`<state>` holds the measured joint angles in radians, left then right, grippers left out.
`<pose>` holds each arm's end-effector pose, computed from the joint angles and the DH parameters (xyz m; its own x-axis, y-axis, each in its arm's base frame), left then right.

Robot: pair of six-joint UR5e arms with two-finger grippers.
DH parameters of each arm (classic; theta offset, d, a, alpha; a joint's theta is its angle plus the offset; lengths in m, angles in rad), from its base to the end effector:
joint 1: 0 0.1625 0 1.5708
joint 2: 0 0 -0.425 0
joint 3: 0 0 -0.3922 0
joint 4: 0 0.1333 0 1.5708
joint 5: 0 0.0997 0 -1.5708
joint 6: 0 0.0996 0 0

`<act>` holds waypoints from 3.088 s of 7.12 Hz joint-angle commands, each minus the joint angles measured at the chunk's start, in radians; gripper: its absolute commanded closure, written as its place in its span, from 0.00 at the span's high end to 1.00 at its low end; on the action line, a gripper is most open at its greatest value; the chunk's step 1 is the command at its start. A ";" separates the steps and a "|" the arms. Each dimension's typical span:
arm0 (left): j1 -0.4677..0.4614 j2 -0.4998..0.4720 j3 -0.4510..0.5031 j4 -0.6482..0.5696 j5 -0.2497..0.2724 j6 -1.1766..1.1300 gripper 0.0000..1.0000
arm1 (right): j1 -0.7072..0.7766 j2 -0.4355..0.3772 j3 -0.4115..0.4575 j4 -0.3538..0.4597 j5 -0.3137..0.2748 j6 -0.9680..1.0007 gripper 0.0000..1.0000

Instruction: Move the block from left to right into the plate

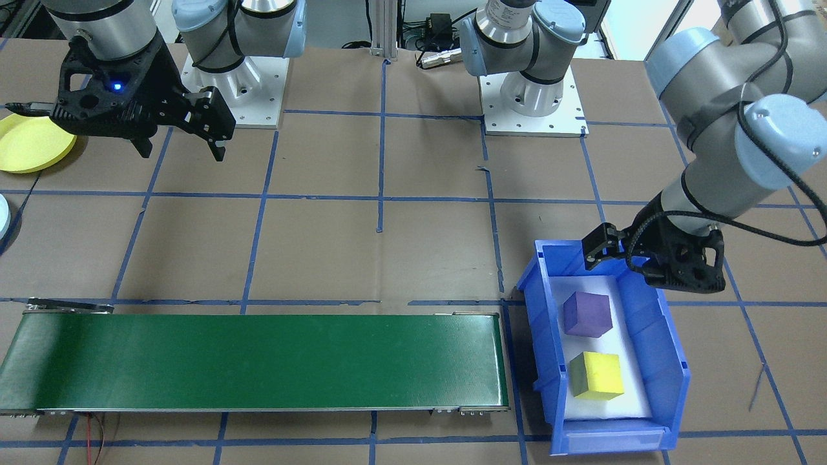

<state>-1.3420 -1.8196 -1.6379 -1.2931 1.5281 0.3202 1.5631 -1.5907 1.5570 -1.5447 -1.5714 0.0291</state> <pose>-0.0039 -0.5895 0.3493 -0.9946 0.0897 0.0525 0.0910 0.9956 0.0228 0.1295 -0.4850 0.5018 -0.9993 0.0368 0.0004 0.0368 0.9993 -0.0076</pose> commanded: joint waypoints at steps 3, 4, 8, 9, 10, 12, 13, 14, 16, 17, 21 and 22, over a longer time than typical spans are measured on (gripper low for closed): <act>0.000 -0.151 -0.010 0.141 0.000 0.002 1.00 | 0.000 0.000 0.000 0.000 0.001 0.000 1.00; 0.000 -0.155 -0.034 0.149 -0.002 0.002 1.00 | 0.000 0.000 0.002 0.000 0.001 0.000 1.00; 0.000 -0.193 -0.094 0.215 -0.003 0.003 0.99 | 0.000 0.000 0.002 0.000 0.001 0.000 1.00; 0.000 -0.193 -0.108 0.268 0.000 0.005 0.44 | 0.000 0.000 0.002 0.000 0.001 0.000 1.00; 0.000 -0.191 -0.120 0.273 0.001 0.007 0.26 | 0.000 0.000 0.002 0.000 0.001 0.000 1.00; -0.006 -0.091 -0.103 0.256 0.013 0.003 0.23 | -0.002 0.000 0.002 0.000 0.001 0.000 1.00; -0.006 0.001 -0.099 0.171 0.014 -0.001 0.23 | -0.002 0.000 0.002 0.000 0.001 0.000 1.00; -0.017 0.084 -0.083 0.151 0.006 0.005 0.23 | -0.002 0.000 0.002 0.000 0.002 0.000 1.00; -0.110 0.144 0.002 0.161 -0.014 -0.006 0.23 | -0.002 0.000 0.006 0.000 0.002 0.000 1.00; -0.153 0.120 0.031 0.170 -0.049 -0.038 0.23 | -0.002 0.000 0.008 -0.001 0.002 0.000 1.00; -0.241 -0.145 0.039 0.493 -0.190 -0.113 0.25 | -0.002 0.000 0.009 -0.002 0.004 0.000 1.00; -0.262 -0.211 0.038 0.568 -0.190 -0.151 0.26 | -0.002 0.000 0.009 0.000 0.004 0.000 1.00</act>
<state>-1.5744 -1.9495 -1.5986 -0.8150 1.3415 0.2016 1.5616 -1.5908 1.5657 -1.5458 -1.5679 0.0291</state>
